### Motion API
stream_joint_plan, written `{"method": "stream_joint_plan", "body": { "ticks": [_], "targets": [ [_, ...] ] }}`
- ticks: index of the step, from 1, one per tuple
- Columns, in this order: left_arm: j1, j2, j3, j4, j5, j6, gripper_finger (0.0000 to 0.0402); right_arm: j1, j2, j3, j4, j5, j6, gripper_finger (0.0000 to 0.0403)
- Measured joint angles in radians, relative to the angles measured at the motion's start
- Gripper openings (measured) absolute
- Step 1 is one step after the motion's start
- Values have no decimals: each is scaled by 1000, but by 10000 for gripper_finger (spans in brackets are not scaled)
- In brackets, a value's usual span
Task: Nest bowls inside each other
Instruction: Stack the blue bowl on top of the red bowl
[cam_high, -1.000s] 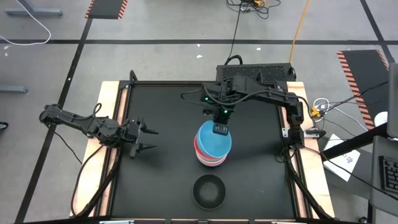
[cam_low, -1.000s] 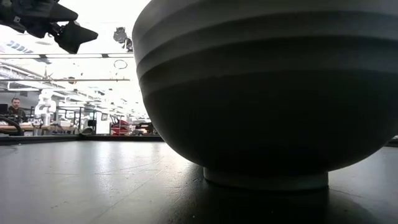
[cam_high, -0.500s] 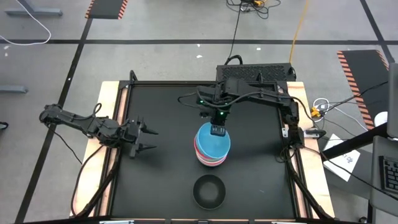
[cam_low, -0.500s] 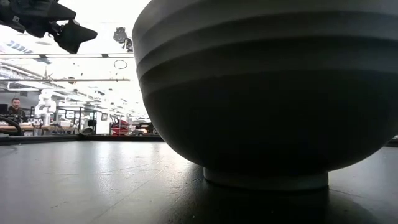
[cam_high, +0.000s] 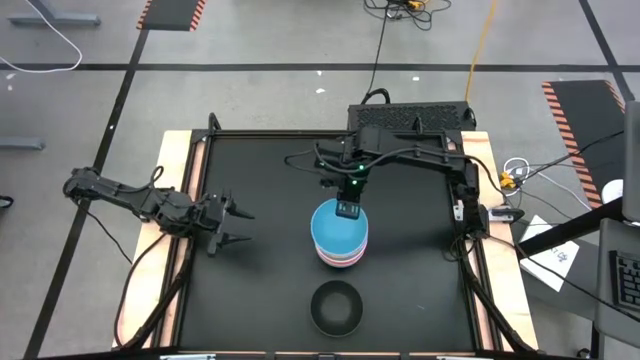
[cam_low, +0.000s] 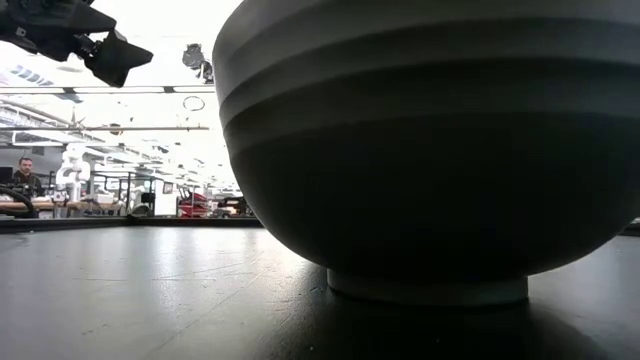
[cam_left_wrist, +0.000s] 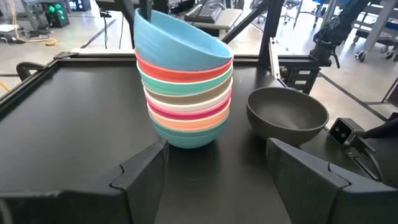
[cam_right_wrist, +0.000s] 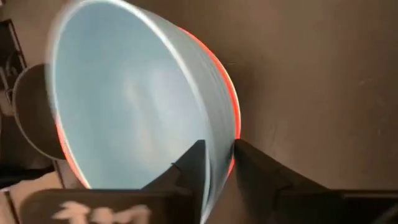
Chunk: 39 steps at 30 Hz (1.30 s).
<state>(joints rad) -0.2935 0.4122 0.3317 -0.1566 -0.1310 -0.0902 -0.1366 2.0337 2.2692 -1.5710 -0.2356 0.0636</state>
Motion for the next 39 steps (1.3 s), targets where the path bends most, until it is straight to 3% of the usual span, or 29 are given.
{"method": "stream_joint_plan", "body": {
  "ticks": [8,16,20,23,27,31,39],
  "targets": [
    [0,0,0,-11,0,-2,273,-40,-25,0,-1,4,51,156],
    [0,0,0,-4,0,10,273,-60,-184,0,75,105,45,180],
    [0,0,0,45,-19,2,273,44,-314,0,180,191,-5,180],
    [0,0,0,109,-31,-9,273,183,-423,-45,263,291,-41,180],
    [0,0,0,137,-102,-15,273,380,-585,-264,440,463,-41,180],
    [0,0,0,135,-190,-23,273,489,-760,-613,610,625,7,180],
    [15,57,0,141,-233,-130,273,544,-1054,-1247,1005,642,118,180]
  ]
}}
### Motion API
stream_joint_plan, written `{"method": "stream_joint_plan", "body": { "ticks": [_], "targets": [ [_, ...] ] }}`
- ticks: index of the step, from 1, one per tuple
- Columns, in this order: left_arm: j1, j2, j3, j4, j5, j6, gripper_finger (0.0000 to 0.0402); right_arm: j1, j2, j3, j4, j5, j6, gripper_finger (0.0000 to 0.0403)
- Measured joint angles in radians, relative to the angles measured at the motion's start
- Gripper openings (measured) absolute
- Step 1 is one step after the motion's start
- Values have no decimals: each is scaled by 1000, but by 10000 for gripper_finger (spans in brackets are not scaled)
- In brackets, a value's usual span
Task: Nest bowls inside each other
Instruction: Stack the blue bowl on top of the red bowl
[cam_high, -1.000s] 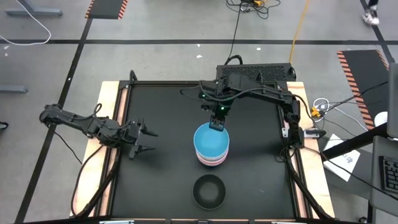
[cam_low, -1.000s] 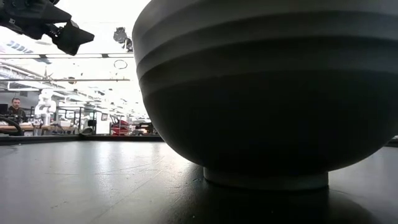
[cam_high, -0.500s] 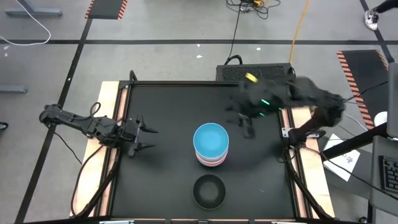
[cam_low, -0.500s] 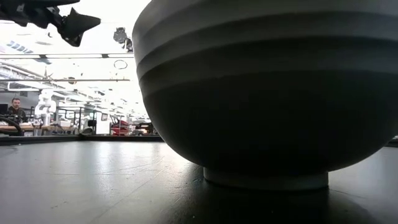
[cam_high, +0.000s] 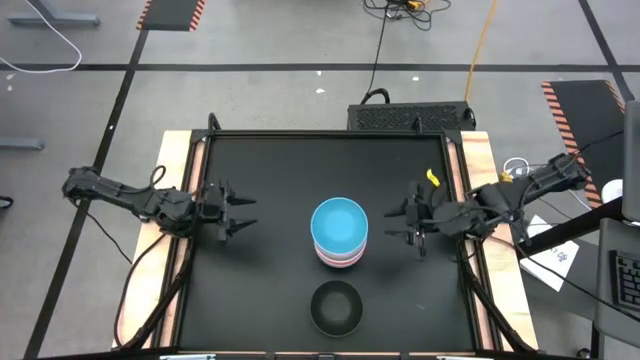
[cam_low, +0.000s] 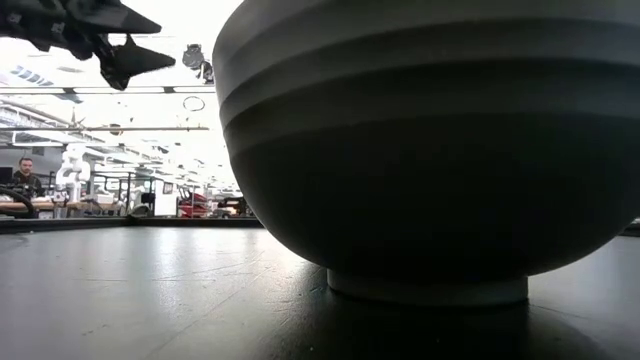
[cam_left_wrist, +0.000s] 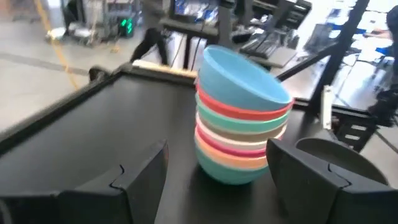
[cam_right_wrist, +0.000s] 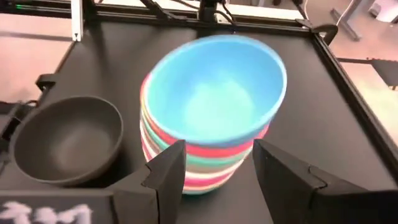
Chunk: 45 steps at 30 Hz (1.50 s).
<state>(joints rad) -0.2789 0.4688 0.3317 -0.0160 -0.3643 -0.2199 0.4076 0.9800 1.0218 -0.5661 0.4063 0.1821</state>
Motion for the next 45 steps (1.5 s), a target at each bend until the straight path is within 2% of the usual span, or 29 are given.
{"method": "stream_joint_plan", "body": {
  "ticks": [4,8,11,16,20,24,26,35,40,45],
  "targets": [
    [31,79,0,26,32,-30,273,30,-77,-199,214,9,-1,180],
    [60,182,33,106,132,-8,273,74,-115,-302,378,17,-51,180],
    [95,260,139,73,159,21,273,81,-122,-363,439,45,-64,180],
    [189,392,371,-125,191,70,273,80,-127,-443,545,88,-48,180],
    [284,509,494,-208,254,72,273,80,-127,-477,582,90,-18,180],
    [374,634,557,-217,424,95,273,80,-127,-497,601,88,-11,180],
    [390,683,593,-185,471,107,273,80,-127,-503,601,88,-10,180],
    [416,891,775,-229,539,145,273,104,-127,-525,600,87,23,180],
    [411,919,842,-289,515,182,273,121,-126,-525,600,87,23,180],
    [410,920,846,-315,483,163,273,134,-126,-525,600,87,22,180]
  ]
}}
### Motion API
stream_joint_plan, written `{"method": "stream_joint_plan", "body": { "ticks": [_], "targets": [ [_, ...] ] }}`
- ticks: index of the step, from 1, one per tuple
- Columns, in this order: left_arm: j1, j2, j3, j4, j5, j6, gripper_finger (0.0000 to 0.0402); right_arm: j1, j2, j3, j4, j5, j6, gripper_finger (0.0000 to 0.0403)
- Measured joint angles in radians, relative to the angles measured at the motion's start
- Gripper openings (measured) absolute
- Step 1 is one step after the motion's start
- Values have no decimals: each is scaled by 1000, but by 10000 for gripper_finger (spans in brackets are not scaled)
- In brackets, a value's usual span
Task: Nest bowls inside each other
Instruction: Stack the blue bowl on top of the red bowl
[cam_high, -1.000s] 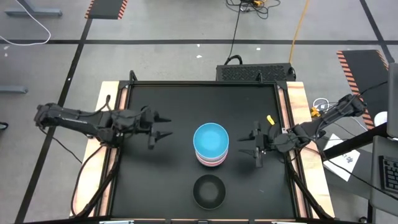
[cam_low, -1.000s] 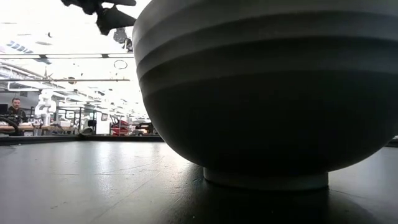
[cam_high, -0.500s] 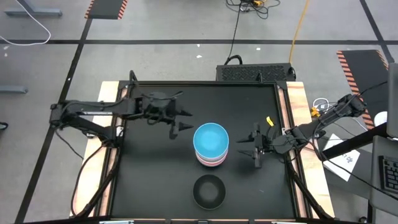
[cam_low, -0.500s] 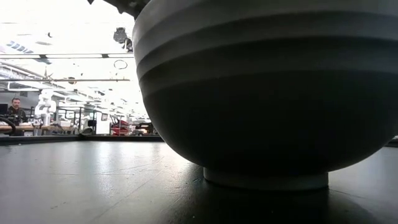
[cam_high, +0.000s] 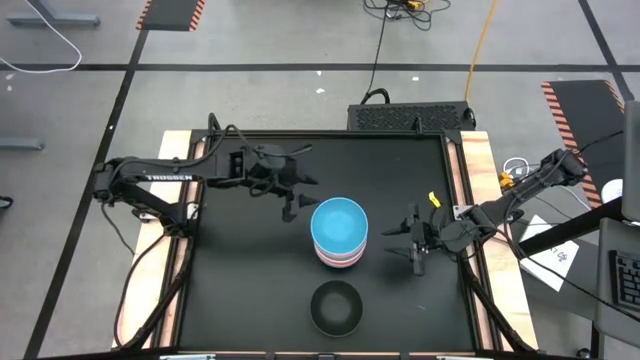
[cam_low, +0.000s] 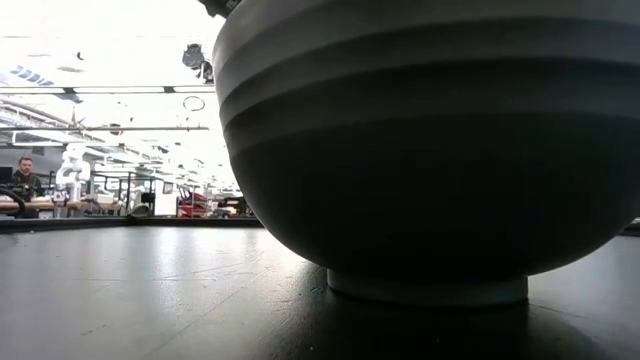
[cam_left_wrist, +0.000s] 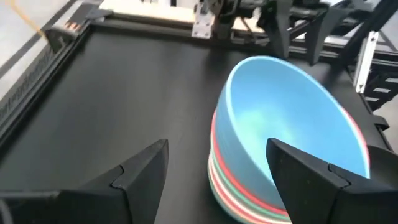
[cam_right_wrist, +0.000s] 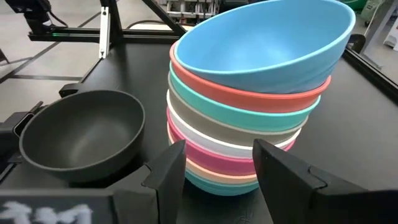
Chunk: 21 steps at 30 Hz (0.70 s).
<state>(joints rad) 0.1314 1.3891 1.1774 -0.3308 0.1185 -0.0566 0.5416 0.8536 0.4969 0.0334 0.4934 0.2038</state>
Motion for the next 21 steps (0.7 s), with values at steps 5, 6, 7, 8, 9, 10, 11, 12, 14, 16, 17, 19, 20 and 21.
{"method": "stream_joint_plan", "body": {
  "ticks": [5,6,7,8,9,10,11,12,14,16,17,19,20,21],
  "targets": [
    [1,20,0,-41,-23,-34,273,0,0,0,0,0,-2,180],
    [1,23,-2,-52,-23,-39,273,0,0,0,0,0,-2,180],
    [0,29,-2,-51,-22,-44,273,0,0,0,0,0,-2,180],
    [-1,35,-1,-36,-21,-52,273,0,0,0,1,0,-2,180],
    [-1,38,1,-34,-21,-55,273,0,1,0,1,0,-2,180],
    [0,40,0,-47,-21,-57,273,0,1,0,2,0,-2,180],
    [0,48,-1,-53,-21,-57,273,0,0,0,5,0,0,180],
    [0,59,-1,-35,-21,-57,273,0,0,0,5,0,1,180],
    [0,67,-1,-36,-17,-57,273,0,0,0,4,0,4,180],
    [0,70,-2,-34,-16,-57,273,0,0,0,4,0,14,180],
    [0,76,1,-26,-16,-57,273,0,0,0,3,0,15,180],
    [0,83,-1,-38,-17,-57,273,0,0,0,2,0,18,180],
    [0,84,-2,-43,-16,-57,273,0,1,0,1,0,19,180],
    [0,86,-2,-36,-16,-56,273,0,1,0,1,0,20,180]
  ]
}}
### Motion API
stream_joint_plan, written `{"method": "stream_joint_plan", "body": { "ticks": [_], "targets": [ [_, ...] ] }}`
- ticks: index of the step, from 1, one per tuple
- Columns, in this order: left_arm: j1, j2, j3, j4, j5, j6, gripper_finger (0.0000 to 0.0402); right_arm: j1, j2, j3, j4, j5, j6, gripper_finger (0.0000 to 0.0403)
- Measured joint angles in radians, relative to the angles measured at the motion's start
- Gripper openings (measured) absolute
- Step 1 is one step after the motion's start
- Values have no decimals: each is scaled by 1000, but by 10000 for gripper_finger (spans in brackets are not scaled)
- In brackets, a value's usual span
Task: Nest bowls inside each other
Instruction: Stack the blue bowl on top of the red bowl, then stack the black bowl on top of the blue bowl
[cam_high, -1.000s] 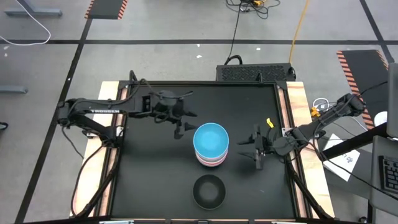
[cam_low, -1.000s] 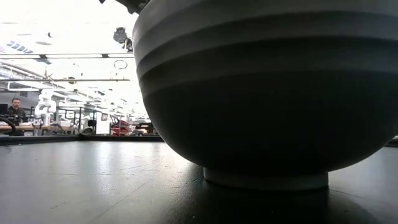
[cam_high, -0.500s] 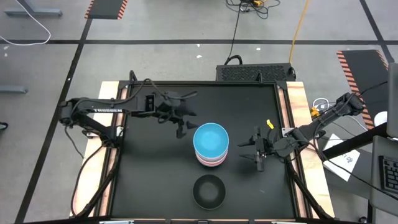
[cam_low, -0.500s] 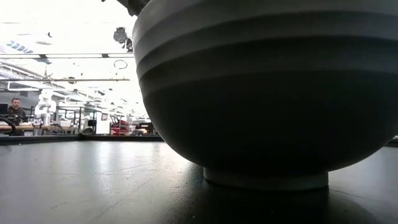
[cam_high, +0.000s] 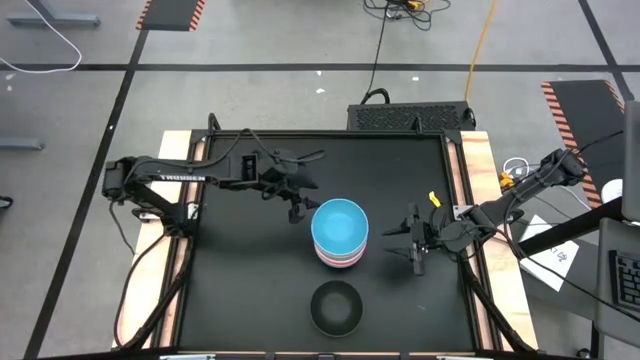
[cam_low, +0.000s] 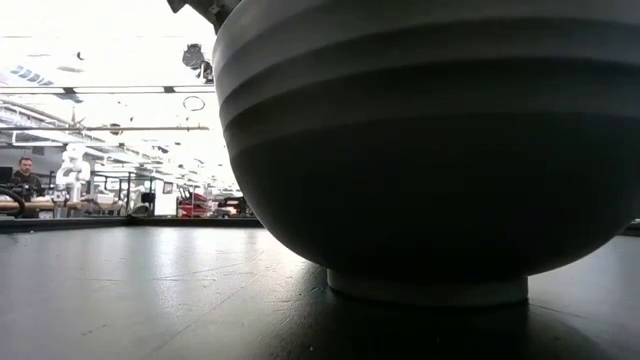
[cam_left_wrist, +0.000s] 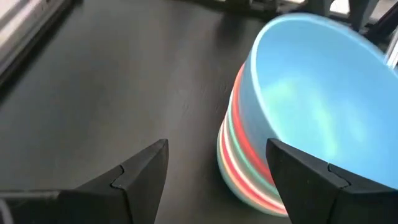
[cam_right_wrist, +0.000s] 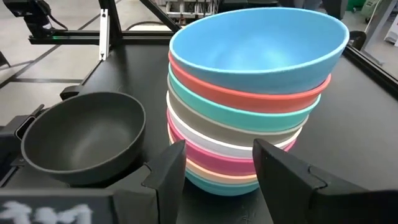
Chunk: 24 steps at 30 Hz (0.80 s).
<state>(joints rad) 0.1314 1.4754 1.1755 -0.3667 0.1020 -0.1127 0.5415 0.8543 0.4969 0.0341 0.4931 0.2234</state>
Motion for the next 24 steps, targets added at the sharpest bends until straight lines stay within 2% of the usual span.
{"method": "stream_joint_plan", "body": {
  "ticks": [5,14,19,24],
  "targets": [
    [0,16,0,-15,2,2,273,0,0,0,0,0,0,180],
    [-2,16,0,71,-27,90,273,2,5,0,0,0,1,180],
    [-3,-21,1,150,-51,154,273,10,25,0,0,-1,15,180],
    [-19,-98,1,93,-40,126,273,10,59,0,-10,0,25,180]
  ]
}}
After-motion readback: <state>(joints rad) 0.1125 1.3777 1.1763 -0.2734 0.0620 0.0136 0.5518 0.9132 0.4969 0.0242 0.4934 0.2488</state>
